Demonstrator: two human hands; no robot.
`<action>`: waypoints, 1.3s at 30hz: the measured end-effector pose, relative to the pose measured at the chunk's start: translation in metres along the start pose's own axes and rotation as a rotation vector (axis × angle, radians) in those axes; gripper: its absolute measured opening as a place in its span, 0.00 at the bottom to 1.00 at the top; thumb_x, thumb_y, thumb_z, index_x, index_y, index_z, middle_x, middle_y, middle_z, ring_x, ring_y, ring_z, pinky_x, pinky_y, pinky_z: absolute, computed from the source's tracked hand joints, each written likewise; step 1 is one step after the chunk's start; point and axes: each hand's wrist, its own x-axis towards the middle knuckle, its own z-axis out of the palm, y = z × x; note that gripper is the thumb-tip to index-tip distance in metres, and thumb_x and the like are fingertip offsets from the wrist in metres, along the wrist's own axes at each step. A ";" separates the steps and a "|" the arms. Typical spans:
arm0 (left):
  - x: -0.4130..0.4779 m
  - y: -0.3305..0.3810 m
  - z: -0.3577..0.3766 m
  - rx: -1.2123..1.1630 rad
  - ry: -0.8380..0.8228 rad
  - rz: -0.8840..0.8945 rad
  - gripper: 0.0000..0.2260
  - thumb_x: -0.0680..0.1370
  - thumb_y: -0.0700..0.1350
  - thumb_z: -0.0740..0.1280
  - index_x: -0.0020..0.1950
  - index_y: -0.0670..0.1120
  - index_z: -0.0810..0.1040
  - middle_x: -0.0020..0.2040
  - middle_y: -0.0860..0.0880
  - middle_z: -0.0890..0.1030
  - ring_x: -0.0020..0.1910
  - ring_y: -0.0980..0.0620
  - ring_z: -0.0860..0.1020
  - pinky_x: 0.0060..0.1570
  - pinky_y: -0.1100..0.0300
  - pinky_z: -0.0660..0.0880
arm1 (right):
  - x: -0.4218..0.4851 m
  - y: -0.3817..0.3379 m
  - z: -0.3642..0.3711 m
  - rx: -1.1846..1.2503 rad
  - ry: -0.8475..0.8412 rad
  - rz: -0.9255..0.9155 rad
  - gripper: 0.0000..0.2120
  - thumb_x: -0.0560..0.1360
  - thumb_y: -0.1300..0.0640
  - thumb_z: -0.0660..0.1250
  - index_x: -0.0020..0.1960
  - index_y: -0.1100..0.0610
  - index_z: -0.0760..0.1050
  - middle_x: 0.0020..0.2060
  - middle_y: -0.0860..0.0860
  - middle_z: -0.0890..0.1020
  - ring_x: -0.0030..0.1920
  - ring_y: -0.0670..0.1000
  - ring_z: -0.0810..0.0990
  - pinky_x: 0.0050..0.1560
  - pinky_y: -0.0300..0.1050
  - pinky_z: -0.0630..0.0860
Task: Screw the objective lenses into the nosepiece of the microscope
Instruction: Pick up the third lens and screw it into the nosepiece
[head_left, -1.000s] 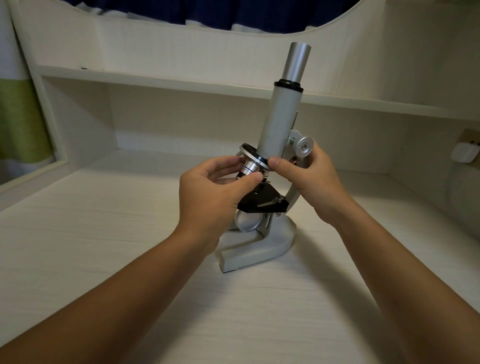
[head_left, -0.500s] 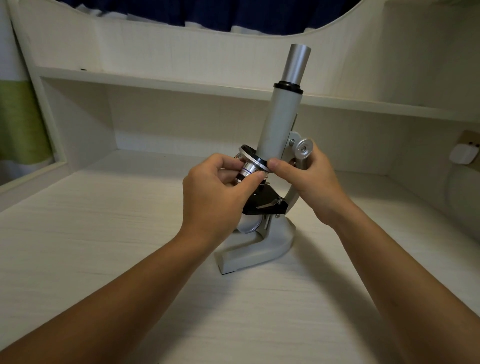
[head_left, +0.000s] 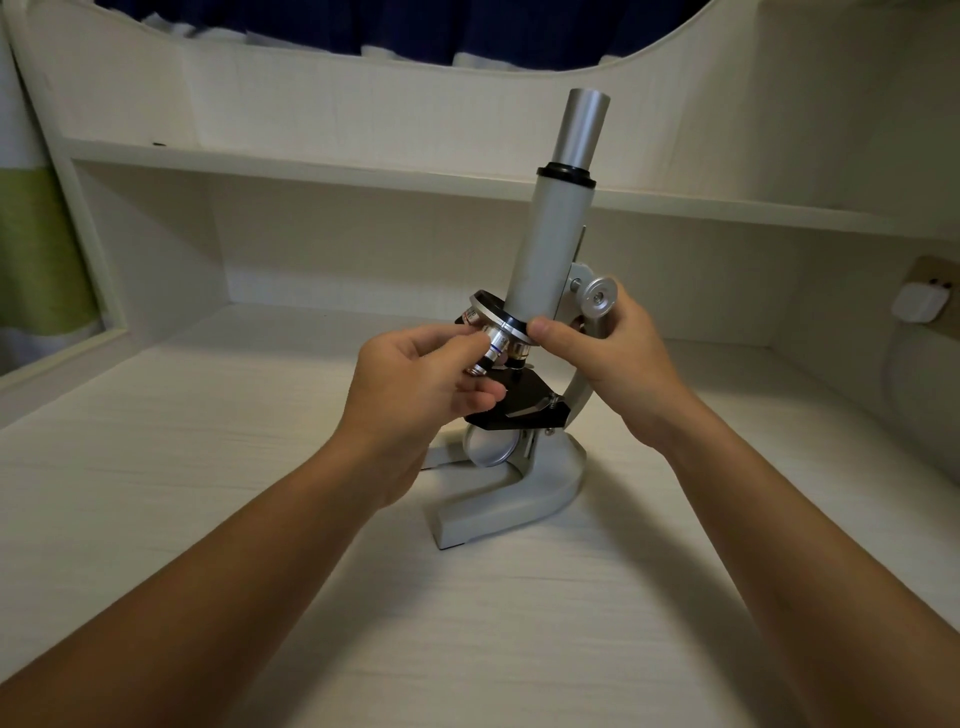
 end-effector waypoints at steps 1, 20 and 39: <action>0.001 0.001 -0.002 -0.022 -0.027 -0.034 0.07 0.78 0.39 0.69 0.53 0.36 0.83 0.46 0.37 0.86 0.29 0.53 0.81 0.31 0.66 0.77 | 0.000 0.000 0.000 -0.001 0.000 -0.001 0.29 0.61 0.38 0.80 0.58 0.46 0.79 0.59 0.59 0.86 0.62 0.66 0.82 0.65 0.62 0.80; -0.002 -0.006 0.000 0.014 0.004 0.044 0.09 0.73 0.39 0.75 0.52 0.40 0.84 0.39 0.45 0.88 0.28 0.54 0.82 0.31 0.66 0.78 | 0.000 0.003 -0.001 -0.025 -0.012 0.005 0.33 0.62 0.38 0.79 0.62 0.53 0.79 0.61 0.65 0.84 0.63 0.70 0.81 0.68 0.70 0.77; 0.000 0.002 -0.004 -0.067 -0.160 -0.187 0.13 0.79 0.47 0.68 0.52 0.37 0.82 0.43 0.40 0.88 0.29 0.54 0.83 0.28 0.68 0.77 | 0.000 0.003 -0.001 -0.012 -0.011 0.012 0.35 0.62 0.39 0.79 0.64 0.55 0.79 0.60 0.64 0.85 0.63 0.68 0.81 0.65 0.61 0.79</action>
